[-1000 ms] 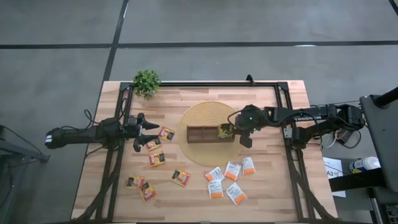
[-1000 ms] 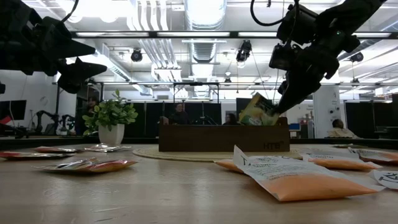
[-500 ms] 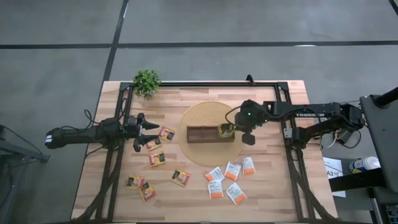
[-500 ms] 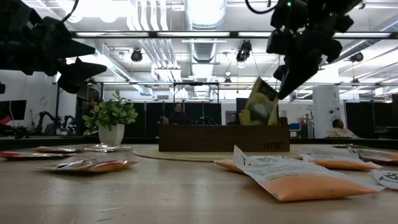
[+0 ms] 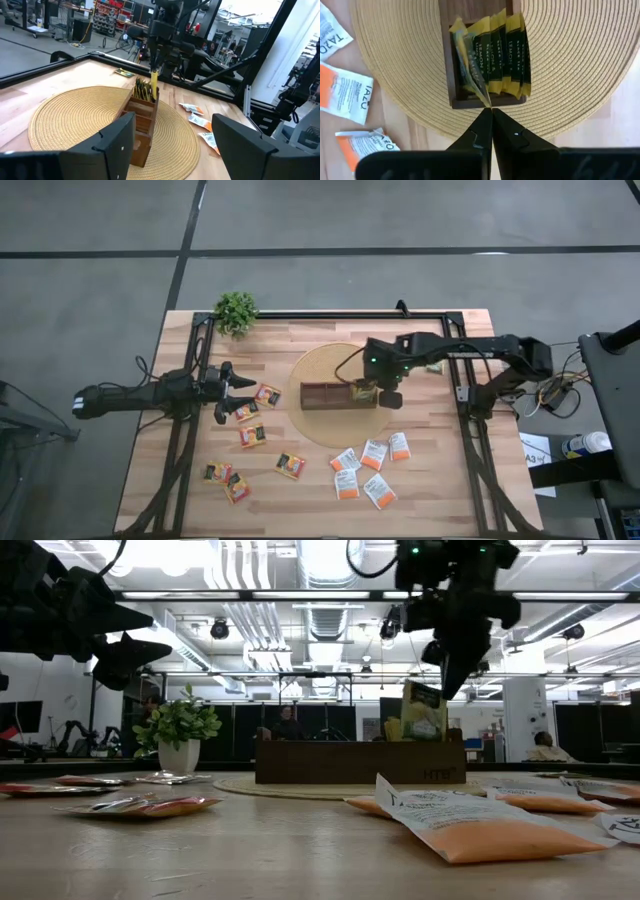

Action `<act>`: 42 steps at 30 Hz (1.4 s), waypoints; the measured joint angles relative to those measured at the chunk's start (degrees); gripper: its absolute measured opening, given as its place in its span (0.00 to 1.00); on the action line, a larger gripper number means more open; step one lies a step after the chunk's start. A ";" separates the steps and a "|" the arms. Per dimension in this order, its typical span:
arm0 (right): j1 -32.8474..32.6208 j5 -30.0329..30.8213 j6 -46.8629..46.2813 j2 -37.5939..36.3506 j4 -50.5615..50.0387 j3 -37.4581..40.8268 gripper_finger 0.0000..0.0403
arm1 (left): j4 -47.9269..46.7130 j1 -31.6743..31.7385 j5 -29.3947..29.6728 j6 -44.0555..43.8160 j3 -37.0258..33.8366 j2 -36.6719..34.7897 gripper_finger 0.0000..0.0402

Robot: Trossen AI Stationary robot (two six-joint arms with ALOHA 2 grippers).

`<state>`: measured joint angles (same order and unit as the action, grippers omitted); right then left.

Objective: Pick & Place Tea
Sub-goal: Put the yellow tea bag into the right section of the wooden organizer

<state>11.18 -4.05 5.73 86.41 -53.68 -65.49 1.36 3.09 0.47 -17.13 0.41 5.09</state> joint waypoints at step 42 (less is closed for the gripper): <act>27.61 -1.91 -11.57 -10.14 -5.84 6.01 0.49 | -0.02 -0.01 0.00 0.00 0.01 0.02 0.64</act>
<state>38.79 -5.96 -5.85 76.27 -59.52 -59.48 1.34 3.09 0.47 -17.14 0.42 5.10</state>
